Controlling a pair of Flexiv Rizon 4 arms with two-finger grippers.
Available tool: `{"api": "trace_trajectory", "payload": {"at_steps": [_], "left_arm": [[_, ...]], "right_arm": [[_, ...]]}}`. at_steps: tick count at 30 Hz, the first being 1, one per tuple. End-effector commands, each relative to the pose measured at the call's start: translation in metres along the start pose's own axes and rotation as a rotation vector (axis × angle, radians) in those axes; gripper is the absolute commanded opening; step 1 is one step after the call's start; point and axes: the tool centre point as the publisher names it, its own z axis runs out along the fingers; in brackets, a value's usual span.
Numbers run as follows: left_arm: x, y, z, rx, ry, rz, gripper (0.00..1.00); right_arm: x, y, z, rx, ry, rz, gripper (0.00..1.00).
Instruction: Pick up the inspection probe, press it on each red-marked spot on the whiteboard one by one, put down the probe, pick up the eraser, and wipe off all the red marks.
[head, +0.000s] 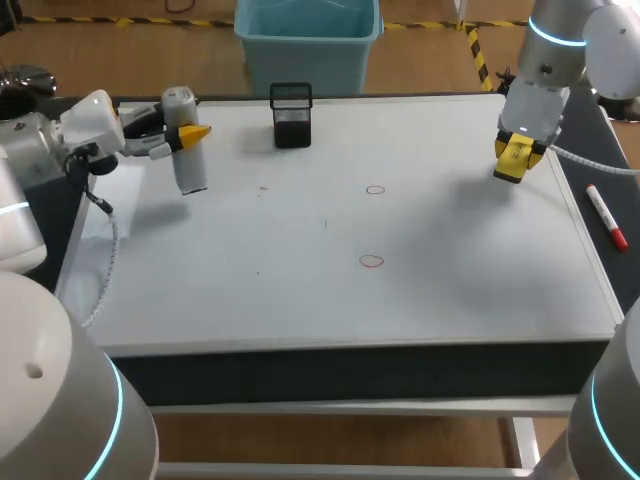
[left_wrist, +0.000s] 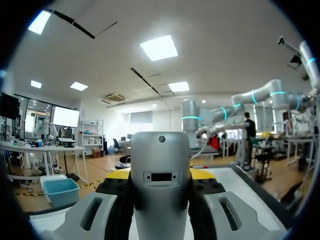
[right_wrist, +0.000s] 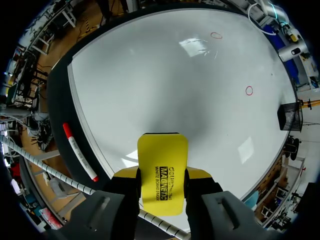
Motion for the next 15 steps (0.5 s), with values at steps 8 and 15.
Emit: {"api": "trace_trajectory", "payload": {"at_steps": [8,15], "left_arm": [[0.003,-0.003,0.001,-0.003,-0.059,0.002,0.00],[0.003,-0.003,0.001,-0.003,-0.059,0.002,0.00]], "right_arm": [[-0.065,0.047,-0.006,0.031,-0.011,-0.156,0.00],[-0.121,0.095,-0.013,0.043,-0.050,-0.295,0.00]]}}
